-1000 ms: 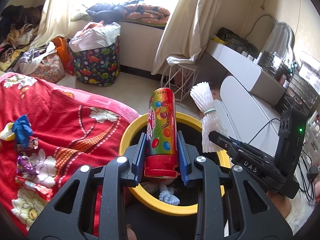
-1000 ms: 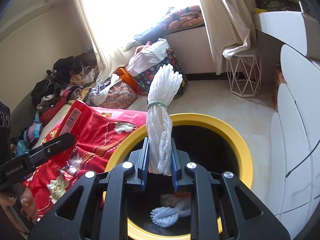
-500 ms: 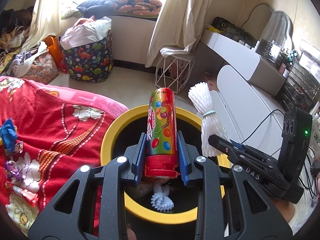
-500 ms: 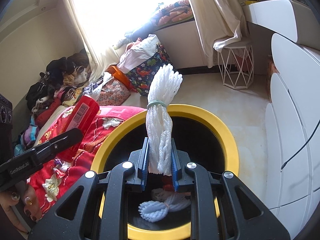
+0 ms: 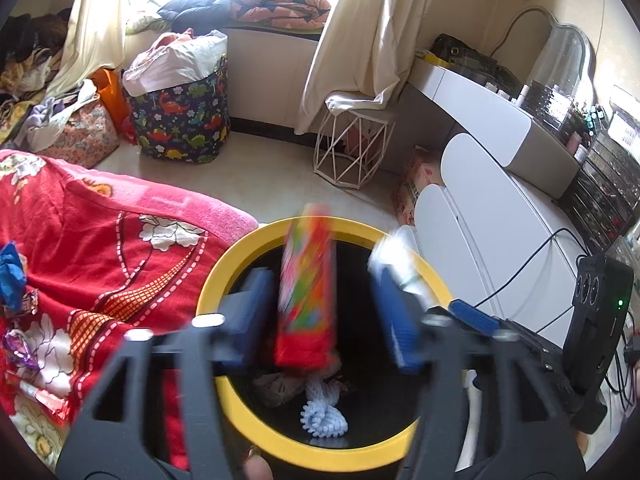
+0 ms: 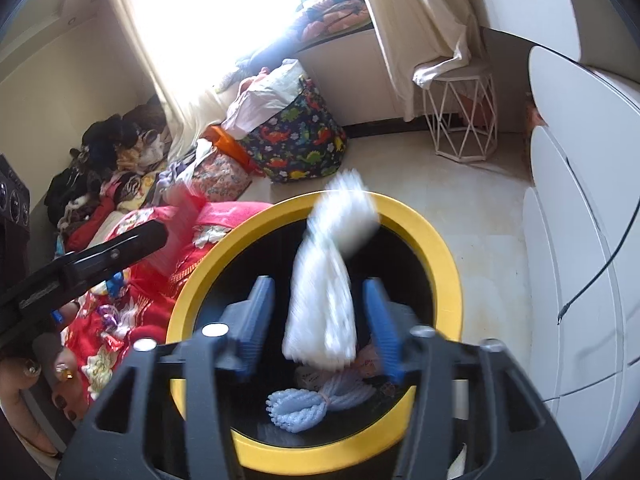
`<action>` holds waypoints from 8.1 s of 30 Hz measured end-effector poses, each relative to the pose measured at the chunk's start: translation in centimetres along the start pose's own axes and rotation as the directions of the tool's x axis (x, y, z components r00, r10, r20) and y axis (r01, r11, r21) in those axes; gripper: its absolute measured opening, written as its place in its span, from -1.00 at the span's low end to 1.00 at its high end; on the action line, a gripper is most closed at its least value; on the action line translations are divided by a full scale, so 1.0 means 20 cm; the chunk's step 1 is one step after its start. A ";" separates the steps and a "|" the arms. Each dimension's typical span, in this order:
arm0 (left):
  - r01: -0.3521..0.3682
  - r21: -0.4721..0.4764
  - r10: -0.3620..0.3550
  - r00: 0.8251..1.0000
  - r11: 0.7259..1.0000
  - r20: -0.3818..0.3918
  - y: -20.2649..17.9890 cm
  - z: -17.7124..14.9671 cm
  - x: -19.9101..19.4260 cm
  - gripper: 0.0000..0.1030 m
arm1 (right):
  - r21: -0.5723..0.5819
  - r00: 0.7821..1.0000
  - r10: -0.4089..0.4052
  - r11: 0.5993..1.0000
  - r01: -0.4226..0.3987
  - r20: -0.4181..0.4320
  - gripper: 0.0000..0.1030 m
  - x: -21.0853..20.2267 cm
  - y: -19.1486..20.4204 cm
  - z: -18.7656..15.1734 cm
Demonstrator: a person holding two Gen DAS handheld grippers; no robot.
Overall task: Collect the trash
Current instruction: 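Open both tools over the bin to drop the candy tube and rope, then move both open tools back over the wrappers on the bed, then close the left tool on the chip bag while the right tool grasps the purple wrapper, then carry the chip bag with the left tool while the right tool carries the purple wrapper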
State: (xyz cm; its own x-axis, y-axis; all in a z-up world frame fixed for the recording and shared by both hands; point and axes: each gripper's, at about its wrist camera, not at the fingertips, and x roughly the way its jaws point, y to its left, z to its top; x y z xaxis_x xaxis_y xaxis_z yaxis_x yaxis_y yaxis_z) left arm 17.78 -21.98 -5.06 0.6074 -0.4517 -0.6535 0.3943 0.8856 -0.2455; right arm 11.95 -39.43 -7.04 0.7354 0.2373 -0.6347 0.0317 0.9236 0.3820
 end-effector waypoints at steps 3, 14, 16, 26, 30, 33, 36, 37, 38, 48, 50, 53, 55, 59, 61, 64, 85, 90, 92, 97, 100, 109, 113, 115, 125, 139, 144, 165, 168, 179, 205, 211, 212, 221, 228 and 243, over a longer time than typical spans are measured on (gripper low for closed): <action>-0.014 -0.014 0.015 1.000 1.000 0.017 0.02 0.00 -0.03 0.75 | 0.007 1.000 -0.014 1.000 0.014 0.001 0.16 0.00 -0.01 0.00; -0.091 -0.066 0.096 0.992 0.994 0.077 0.16 -0.03 -0.16 0.78 | -0.018 0.999 -0.017 1.000 0.017 0.027 0.28 -0.01 0.02 0.01; -0.102 -0.072 0.109 0.990 0.992 0.088 0.18 -0.03 -0.19 0.78 | -0.029 0.999 -0.015 0.999 0.016 0.034 0.29 -0.01 0.04 0.02; -0.151 -0.123 0.167 0.976 0.981 0.137 0.32 -0.04 -0.31 0.78 | -0.104 0.998 0.030 0.994 -0.024 0.057 0.30 -0.04 0.20 0.01; -0.168 -0.151 0.191 0.970 0.974 0.153 0.37 -0.04 -0.36 0.78 | -0.144 0.997 0.053 0.989 -0.046 0.048 0.30 -0.03 0.28 0.00; -0.179 -0.171 0.208 0.964 0.969 0.166 0.42 -0.04 -0.40 0.78 | -0.171 0.997 0.073 0.983 -0.065 0.038 0.30 -0.02 0.34 -0.01; -0.192 -0.191 0.226 0.958 0.963 0.179 0.47 -0.04 -0.43 0.78 | -0.195 0.996 0.091 0.977 -0.085 0.025 0.30 -0.01 0.41 -0.03; -0.194 -0.197 0.230 0.956 0.961 0.181 0.48 -0.04 -0.44 0.78 | -0.201 0.995 0.095 0.975 -0.089 0.022 0.30 -0.01 0.42 -0.03; -0.197 -0.203 0.235 0.955 0.959 0.183 0.49 -0.04 -0.45 0.78 | -0.210 0.995 0.100 0.973 -0.094 0.018 0.30 -0.01 0.44 -0.04; -0.228 -0.256 0.283 0.937 0.940 0.203 0.63 -0.06 -0.54 0.78 | -0.298 0.985 0.169 0.940 -0.169 -0.028 0.30 0.03 0.66 -0.08; -0.233 -0.266 0.291 0.935 0.935 0.203 0.66 -0.06 -0.55 0.78 | -0.317 0.982 0.184 0.930 -0.187 -0.040 0.30 0.04 0.71 -0.09; -0.242 -0.279 0.304 0.931 0.929 0.202 0.69 -0.07 -0.57 0.78 | -0.343 0.977 0.206 0.915 -0.213 -0.058 0.30 0.06 0.78 -0.10; -0.249 -0.290 0.313 0.928 0.924 0.202 0.72 -0.08 -0.58 0.78 | -0.358 0.973 0.220 0.905 -0.230 -0.070 0.30 0.07 0.83 -0.11; -0.268 -0.312 0.339 0.919 0.912 0.202 0.79 -0.09 -0.62 0.78 | -0.390 0.964 0.246 0.882 -0.265 -0.097 0.30 0.11 0.92 -0.12; -0.277 -0.322 0.352 0.914 0.905 0.202 0.82 -0.09 -0.64 0.78 | -0.400 0.961 0.256 0.873 -0.277 -0.108 0.30 0.13 0.95 -0.12; -0.297 -0.342 0.377 0.905 0.891 0.198 0.89 -0.10 -0.67 0.78 | -0.417 0.956 0.265 0.860 -0.295 -0.128 0.30 0.17 1.01 -0.13; -0.406 -0.485 0.512 0.853 0.775 0.104 1.31 -0.28 -0.81 0.78 | -0.500 0.914 0.300 0.767 -0.402 -0.273 0.24 0.43 1.41 -0.23; -0.413 -0.539 0.522 0.850 0.734 0.061 1.43 -0.35 -0.81 0.77 | -0.495 0.900 0.301 0.757 -0.427 -0.316 0.06 0.54 1.48 -0.25; -0.403 -0.560 0.514 0.857 0.724 0.049 1.47 -0.38 -0.81 0.67 | -0.501 0.887 0.307 0.739 -0.450 -0.344 -0.11 0.58 1.52 -0.27; -0.388 -0.604 0.495 0.869 0.696 0.013 1.56 -0.44 -0.78 0.46 | -0.521 0.874 0.285 0.714 -0.468 -0.394 -0.31 0.69 1.59 -0.32; -0.387 -0.616 0.488 0.873 0.686 -0.005 1.60 -0.46 -0.75 0.38 | -0.524 0.872 0.261 0.716 -0.462 -0.414 -0.38 0.76 1.61 -0.35; -0.358 -0.672 0.469 0.883 0.649 -0.018 1.70 -0.47 -0.68 0.21 | -0.495 0.862 0.258 0.731 -0.470 -0.437 -0.85 0.83 1.57 -0.37; -0.350 -0.685 0.460 0.887 0.639 -0.025 1.73 -0.46 -0.65 -0.17 | -0.478 0.865 0.274 0.743 -0.468 -0.421 -0.86 0.79 1.53 -0.35; -0.368 -0.686 0.465 0.884 0.628 -0.049 1.74 -0.46 -0.63 -0.50 | -0.474 0.866 0.281 0.745 -0.469 -0.415 -0.86 0.77 1.50 -0.34; -0.367 -0.633 0.448 0.893 0.681 -0.036 1.63 -0.49 -0.68 -0.90 | -0.456 0.871 0.312 0.756 -0.469 -0.379 -0.86 0.61 1.40 -0.32; -0.326 -0.545 0.422 0.905 0.773 0.058 1.39 -0.36 -0.79 -0.91 | -0.464 0.884 0.343 0.756 -0.461 -0.318 -0.86 0.42 1.34 -0.27; -0.310 -0.519 0.407 0.910 0.797 0.082 1.31 -0.31 -0.79 -0.91 | -0.461 0.892 0.347 0.766 -0.448 -0.290 -0.86 0.37 1.32 -0.24; -0.249 -0.411 0.335 0.930 0.877 0.150 1.02 -0.17 -0.79 -0.91 | -0.436 0.925 0.339 0.816 -0.379 -0.170 -0.86 0.20 1.15 -0.12; -0.243 -0.397 0.326 0.932 0.885 0.156 0.98 -0.16 -0.79 -0.91 | -0.427 0.929 0.336 0.825 -0.370 -0.157 -0.86 0.18 1.11 -0.11; -0.221 -0.350 0.294 0.941 0.910 0.169 0.86 -0.13 -0.77 -0.91 | -0.395 0.938 0.327 0.852 -0.345 -0.114 -0.86 0.11 1.00 -0.06; -0.170 -0.259 0.215 0.964 0.951 0.156 0.65 -0.09 -0.65 -0.91 | -0.302 0.966 0.257 0.919 -0.255 -0.032 -0.86 0.04 0.70 0.03; -0.156 -0.232 0.193 0.970 0.960 0.148 0.59 -0.08 -0.61 -0.91 | -0.271 0.972 0.234 0.935 -0.227 -0.008 -0.86 0.02 0.62 0.06; -0.154 -0.228 0.190 0.971 0.961 0.147 0.57 -0.08 -0.61 -0.90 | -0.266 0.973 0.229 0.938 -0.222 -0.004 -0.86 0.02 0.60 0.06; -0.132 -0.193 0.159 0.978 0.972 0.133 0.48 -0.08 -0.55 -0.90 | -0.216 0.982 0.185 0.961 -0.175 0.027 -0.86 0.00 0.44 0.08; -0.108 -0.155 0.128 0.985 0.982 0.120 0.39 -0.06 -0.49 -0.90 | -0.177 0.988 0.148 0.975 -0.137 0.050 -0.86 -0.03 0.33 0.10; -0.067 -0.091 0.074 0.994 0.994 0.084 0.24 -0.08 -0.39 -0.90 | -0.101 0.994 0.091 0.991 -0.084 0.065 -0.86 -0.03 0.17 0.11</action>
State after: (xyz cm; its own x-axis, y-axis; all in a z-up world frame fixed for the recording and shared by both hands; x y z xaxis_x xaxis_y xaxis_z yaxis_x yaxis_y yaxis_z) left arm 13.89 -14.01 -2.20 0.6909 -0.3920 -0.6075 0.2888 0.9199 -0.2652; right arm 13.09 -37.10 -3.87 0.7777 0.3001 -0.5524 -0.0990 0.9262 0.3638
